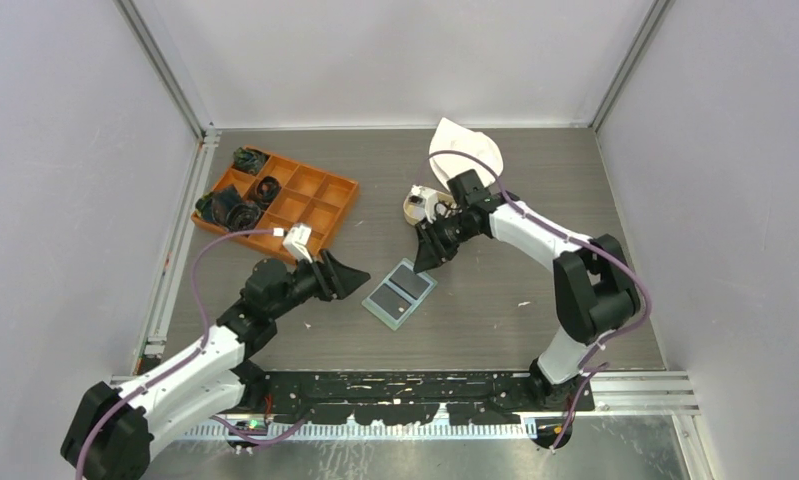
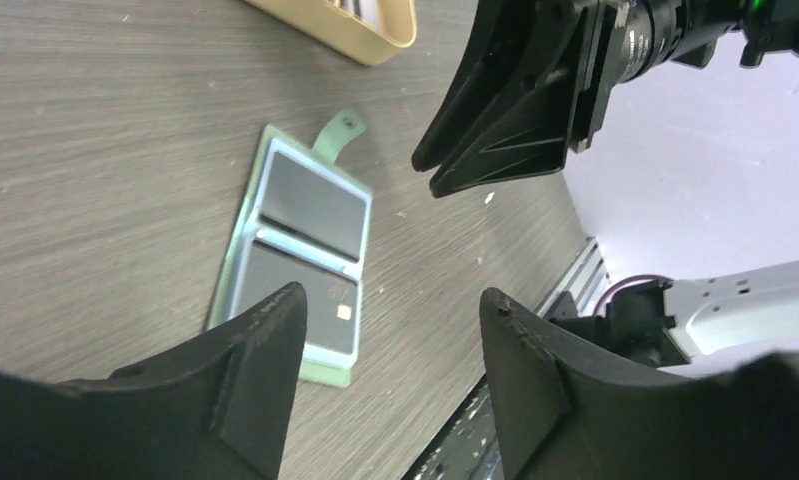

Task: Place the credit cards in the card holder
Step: Insert the credit card into the card holder.

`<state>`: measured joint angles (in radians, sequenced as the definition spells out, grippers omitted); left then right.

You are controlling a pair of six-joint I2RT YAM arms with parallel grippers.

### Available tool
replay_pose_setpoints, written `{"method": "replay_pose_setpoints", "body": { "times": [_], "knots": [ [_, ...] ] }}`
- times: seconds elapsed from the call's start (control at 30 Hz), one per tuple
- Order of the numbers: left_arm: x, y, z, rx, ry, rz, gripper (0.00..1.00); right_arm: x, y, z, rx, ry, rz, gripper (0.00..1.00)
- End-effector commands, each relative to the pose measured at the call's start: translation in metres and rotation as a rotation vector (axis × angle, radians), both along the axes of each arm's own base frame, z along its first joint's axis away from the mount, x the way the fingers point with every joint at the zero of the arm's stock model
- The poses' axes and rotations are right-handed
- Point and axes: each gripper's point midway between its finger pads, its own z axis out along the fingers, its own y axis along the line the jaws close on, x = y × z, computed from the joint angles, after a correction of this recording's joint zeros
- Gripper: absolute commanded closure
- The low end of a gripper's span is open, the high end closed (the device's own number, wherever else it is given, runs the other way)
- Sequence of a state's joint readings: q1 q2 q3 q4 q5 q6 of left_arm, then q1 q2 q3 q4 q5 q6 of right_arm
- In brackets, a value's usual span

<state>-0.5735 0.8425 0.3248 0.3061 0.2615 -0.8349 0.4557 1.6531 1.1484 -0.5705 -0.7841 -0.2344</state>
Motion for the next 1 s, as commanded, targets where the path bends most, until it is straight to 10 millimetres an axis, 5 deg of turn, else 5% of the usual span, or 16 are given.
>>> {"method": "replay_pose_setpoints", "body": {
  "times": [0.0, 0.27, 0.43, 0.97],
  "knots": [
    [-0.003, 0.010, -0.009, -0.008, -0.076, 0.024, 0.34, -0.005, 0.008, -0.006, -0.022, 0.148, -0.061, 0.65],
    [-0.014, -0.002, -0.031, -0.077, 0.050, -0.029, 0.45, 0.006, -0.007, -0.049, -0.195, 0.192, -0.104, 0.65],
    [-0.018, -0.013, -0.044, -0.088, 0.123, -0.072, 0.53, 0.010, -0.011, -0.060, -0.241, 0.185, -0.115, 0.65],
    [-0.017, -0.030, -0.068, -0.021, 0.172, -0.074, 0.56, 0.006, -0.015, -0.079, -0.303, 0.251, -0.103, 0.64]
  ]
}}
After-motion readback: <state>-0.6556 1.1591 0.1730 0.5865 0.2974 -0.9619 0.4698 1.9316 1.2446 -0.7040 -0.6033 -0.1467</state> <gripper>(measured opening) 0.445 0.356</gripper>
